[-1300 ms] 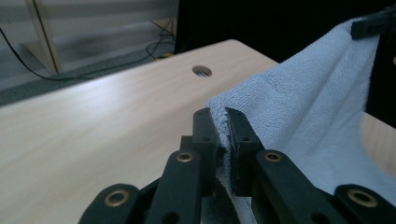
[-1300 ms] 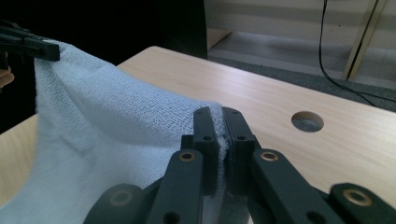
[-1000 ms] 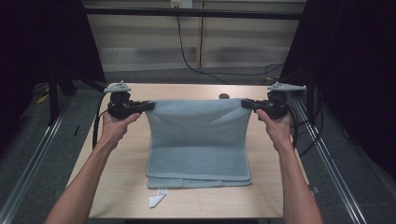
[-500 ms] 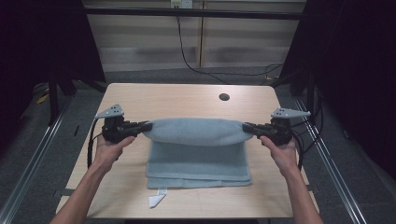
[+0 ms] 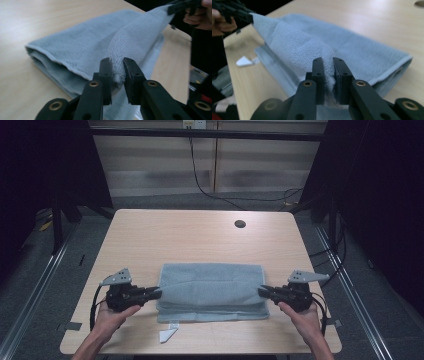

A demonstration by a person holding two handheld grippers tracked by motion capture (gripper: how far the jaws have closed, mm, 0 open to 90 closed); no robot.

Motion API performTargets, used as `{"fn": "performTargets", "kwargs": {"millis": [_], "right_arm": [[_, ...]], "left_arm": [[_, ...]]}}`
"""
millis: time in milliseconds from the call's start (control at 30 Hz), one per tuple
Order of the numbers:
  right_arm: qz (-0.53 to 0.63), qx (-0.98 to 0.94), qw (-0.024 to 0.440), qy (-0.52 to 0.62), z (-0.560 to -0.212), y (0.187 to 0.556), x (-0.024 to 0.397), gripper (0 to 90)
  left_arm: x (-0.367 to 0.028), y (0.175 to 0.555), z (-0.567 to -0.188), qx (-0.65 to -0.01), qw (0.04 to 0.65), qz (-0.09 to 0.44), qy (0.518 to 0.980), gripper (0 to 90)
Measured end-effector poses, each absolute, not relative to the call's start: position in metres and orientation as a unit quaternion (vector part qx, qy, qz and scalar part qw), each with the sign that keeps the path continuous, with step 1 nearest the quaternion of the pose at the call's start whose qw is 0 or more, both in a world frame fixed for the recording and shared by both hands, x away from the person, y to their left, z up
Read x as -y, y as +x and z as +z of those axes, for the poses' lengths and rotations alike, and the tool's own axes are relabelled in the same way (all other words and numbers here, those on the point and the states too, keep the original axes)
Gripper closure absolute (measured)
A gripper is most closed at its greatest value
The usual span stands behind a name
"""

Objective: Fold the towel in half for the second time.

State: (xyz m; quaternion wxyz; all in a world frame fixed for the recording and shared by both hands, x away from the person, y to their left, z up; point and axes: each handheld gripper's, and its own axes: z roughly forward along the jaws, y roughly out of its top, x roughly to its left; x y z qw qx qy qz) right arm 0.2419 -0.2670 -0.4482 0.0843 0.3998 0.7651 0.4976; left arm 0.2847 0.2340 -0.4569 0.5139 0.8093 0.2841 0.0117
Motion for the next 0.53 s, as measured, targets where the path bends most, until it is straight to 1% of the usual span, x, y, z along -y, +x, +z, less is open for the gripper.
{"fn": "performTargets", "kwargs": {"millis": [67, 133, 200, 233, 267, 300, 333, 400, 533], "right_arm": [[0.494, -0.766, 0.081, 0.405, -0.454, 0.235, 0.268, 73.1], [0.505, -0.754, 0.084, 0.412, -0.457, 0.229, 0.272, 70.2], [0.514, -0.742, 0.094, 0.419, -0.456, 0.225, 0.275, 65.3], [0.514, -0.742, 0.094, 0.419, -0.456, 0.225, 0.275, 65.3], [0.519, -0.739, 0.093, 0.419, -0.455, 0.224, 0.276, 65.4], [0.52, -0.737, 0.099, 0.42, -0.453, 0.222, 0.277, 65.1], [0.524, -0.733, 0.101, 0.422, -0.453, 0.222, 0.278, 64.4], [0.519, -0.733, 0.106, 0.427, -0.455, 0.221, 0.279, 61.7], [0.514, -0.732, 0.112, 0.433, -0.457, 0.221, 0.279, 56.3]], "left_arm": [[-0.238, 0.279, -0.458, -0.284, 0.526, 0.0, 0.802, 71.2], [-0.244, 0.275, -0.457, -0.292, 0.534, 0.007, 0.793, 66.9], [-0.249, 0.275, -0.456, -0.304, 0.541, 0.015, 0.784, 62.1], [-0.249, 0.275, -0.456, -0.304, 0.541, 0.015, 0.784, 59.8], [-0.252, 0.276, -0.457, -0.318, 0.542, 0.022, 0.778, 59.8], [-0.255, 0.277, -0.459, -0.324, 0.542, 0.018, 0.775, 56.9], [-0.256, 0.279, -0.462, -0.335, 0.536, 0.025, 0.775, 54.8], [-0.257, 0.281, -0.465, -0.351, 0.52, 0.032, 0.778, 46.5], [-0.262, 0.28, -0.472, -0.369, 0.506, 0.039, 0.778, 36.4]]}}
